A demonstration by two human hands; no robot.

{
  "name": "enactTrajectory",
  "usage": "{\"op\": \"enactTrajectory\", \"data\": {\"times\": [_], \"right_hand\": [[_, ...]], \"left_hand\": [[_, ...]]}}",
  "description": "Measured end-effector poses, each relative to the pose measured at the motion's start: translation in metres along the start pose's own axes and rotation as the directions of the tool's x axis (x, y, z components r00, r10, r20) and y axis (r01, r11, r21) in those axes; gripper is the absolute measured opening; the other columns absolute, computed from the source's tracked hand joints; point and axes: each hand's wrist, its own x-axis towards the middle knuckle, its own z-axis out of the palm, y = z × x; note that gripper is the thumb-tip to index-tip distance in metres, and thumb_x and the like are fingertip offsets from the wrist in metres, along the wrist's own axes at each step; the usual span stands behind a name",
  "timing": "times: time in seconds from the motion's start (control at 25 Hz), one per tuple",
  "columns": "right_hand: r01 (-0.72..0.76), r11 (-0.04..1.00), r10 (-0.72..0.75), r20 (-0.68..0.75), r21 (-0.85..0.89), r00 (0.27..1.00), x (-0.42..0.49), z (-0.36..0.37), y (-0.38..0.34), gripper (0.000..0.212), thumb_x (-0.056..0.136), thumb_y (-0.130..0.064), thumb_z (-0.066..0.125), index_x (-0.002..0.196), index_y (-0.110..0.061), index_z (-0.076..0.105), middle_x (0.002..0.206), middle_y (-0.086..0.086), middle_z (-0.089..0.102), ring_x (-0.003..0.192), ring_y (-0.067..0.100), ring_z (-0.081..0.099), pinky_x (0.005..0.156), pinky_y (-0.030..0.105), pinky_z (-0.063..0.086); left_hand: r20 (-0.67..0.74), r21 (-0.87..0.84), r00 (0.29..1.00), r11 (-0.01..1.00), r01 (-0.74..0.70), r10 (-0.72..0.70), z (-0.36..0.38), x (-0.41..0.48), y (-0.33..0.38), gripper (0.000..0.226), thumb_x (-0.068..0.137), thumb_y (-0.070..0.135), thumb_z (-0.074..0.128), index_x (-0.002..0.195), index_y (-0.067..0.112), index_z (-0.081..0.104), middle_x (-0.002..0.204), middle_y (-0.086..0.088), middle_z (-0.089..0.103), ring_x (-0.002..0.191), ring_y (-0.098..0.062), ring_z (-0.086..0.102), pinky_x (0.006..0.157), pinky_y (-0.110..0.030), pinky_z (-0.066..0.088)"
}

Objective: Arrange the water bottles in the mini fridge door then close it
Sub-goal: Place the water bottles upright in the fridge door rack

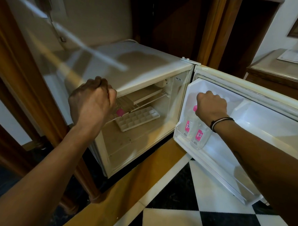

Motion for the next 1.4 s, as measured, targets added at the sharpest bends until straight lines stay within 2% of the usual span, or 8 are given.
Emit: {"op": "enactTrajectory", "data": {"times": [0.16,0.28,0.44,0.6,0.8,0.96,1.08,1.4], "right_hand": [[0.199,0.962,-0.172,-0.15,0.189,0.974,-0.007,-0.013,-0.047,0.04,0.091,-0.035,0.07,0.119,-0.008,0.061,0.104,0.016,0.065,0.089,0.04,0.068,0.064,0.038,0.043],[0.311,0.841,-0.303,-0.091,0.443,0.949,-0.009,-0.002,-0.094,0.047,0.095,-0.043,0.067,0.129,-0.012,0.06,0.114,0.01,0.066,0.101,0.033,0.067,0.077,0.039,0.055],[0.293,0.746,-0.339,-0.038,0.597,0.94,-0.006,0.022,-0.154,0.044,0.094,-0.053,0.064,0.116,-0.015,0.063,0.104,0.004,0.066,0.101,0.031,0.068,0.08,0.042,0.057],[0.229,0.677,-0.336,0.017,0.699,0.942,-0.001,0.04,-0.211,0.072,0.089,-0.074,0.055,0.135,-0.019,0.062,0.126,0.006,0.071,0.107,0.028,0.07,0.085,0.044,0.06],[0.179,0.683,-0.27,0.017,0.708,0.963,0.004,0.053,-0.243,0.039,0.091,-0.058,0.061,0.109,-0.024,0.069,0.107,0.002,0.073,0.103,0.028,0.067,0.08,0.045,0.06],[0.106,0.589,-0.149,-0.021,0.801,0.989,0.0,0.059,-0.228,0.019,0.098,-0.033,0.064,0.106,-0.017,0.071,0.097,0.001,0.071,0.09,0.022,0.071,0.064,0.028,0.055],[0.028,0.591,-0.066,0.014,0.806,0.998,-0.004,0.06,-0.192,0.009,0.093,-0.017,0.07,0.101,-0.016,0.07,0.103,0.007,0.072,0.096,0.029,0.07,0.077,0.039,0.059],[0.134,0.506,-0.042,-0.131,0.852,0.99,-0.034,0.012,-0.075,0.031,0.089,-0.011,0.077,0.119,-0.018,0.076,0.111,0.0,0.076,0.098,0.019,0.072,0.093,0.04,0.06]], "left_hand": [[-0.014,0.015,1.0,1.0,-0.012,0.012,-0.001,0.002,-0.002,0.042,0.108,0.032,0.032,0.106,0.012,0.068,0.084,-0.008,0.065,0.065,-0.023,0.053,0.056,-0.032,0.034],[-0.035,0.046,0.999,0.999,-0.006,0.008,0.002,0.002,-0.002,0.043,0.109,0.034,0.029,0.11,0.014,0.067,0.089,-0.005,0.065,0.068,-0.019,0.05,0.057,-0.031,0.028],[-0.078,0.065,0.997,0.998,0.006,-0.001,0.0,-0.001,0.003,0.048,0.108,0.037,0.024,0.109,0.019,0.067,0.089,-0.002,0.064,0.069,-0.017,0.046,0.059,-0.031,0.026],[-0.034,0.082,0.999,0.996,0.021,-0.018,0.009,0.004,0.001,0.055,0.106,0.041,0.015,0.113,0.022,0.066,0.098,0.002,0.067,0.078,-0.015,0.06,0.063,-0.032,0.044],[-0.024,0.146,0.999,0.989,0.03,-0.026,0.009,0.004,0.002,0.062,0.106,0.041,0.01,0.118,0.024,0.068,0.101,0.002,0.069,0.077,-0.015,0.058,0.063,-0.031,0.04],[0.025,0.072,1.0,0.997,0.013,-0.015,0.011,0.007,-0.001,0.062,0.106,0.042,0.011,0.117,0.021,0.068,0.099,0.0,0.067,0.08,-0.019,0.064,0.069,-0.035,0.056],[-0.043,0.021,0.999,1.0,0.024,-0.023,0.011,0.004,-0.001,0.054,0.105,0.039,0.02,0.11,0.018,0.07,0.092,-0.003,0.068,0.071,-0.017,0.054,0.06,-0.031,0.043],[-0.144,0.039,0.989,0.999,-0.022,0.027,0.015,0.005,-0.004,0.034,0.103,0.035,0.043,0.096,0.017,0.072,0.078,-0.002,0.066,0.063,-0.014,0.039,0.056,-0.028,0.028]]}}
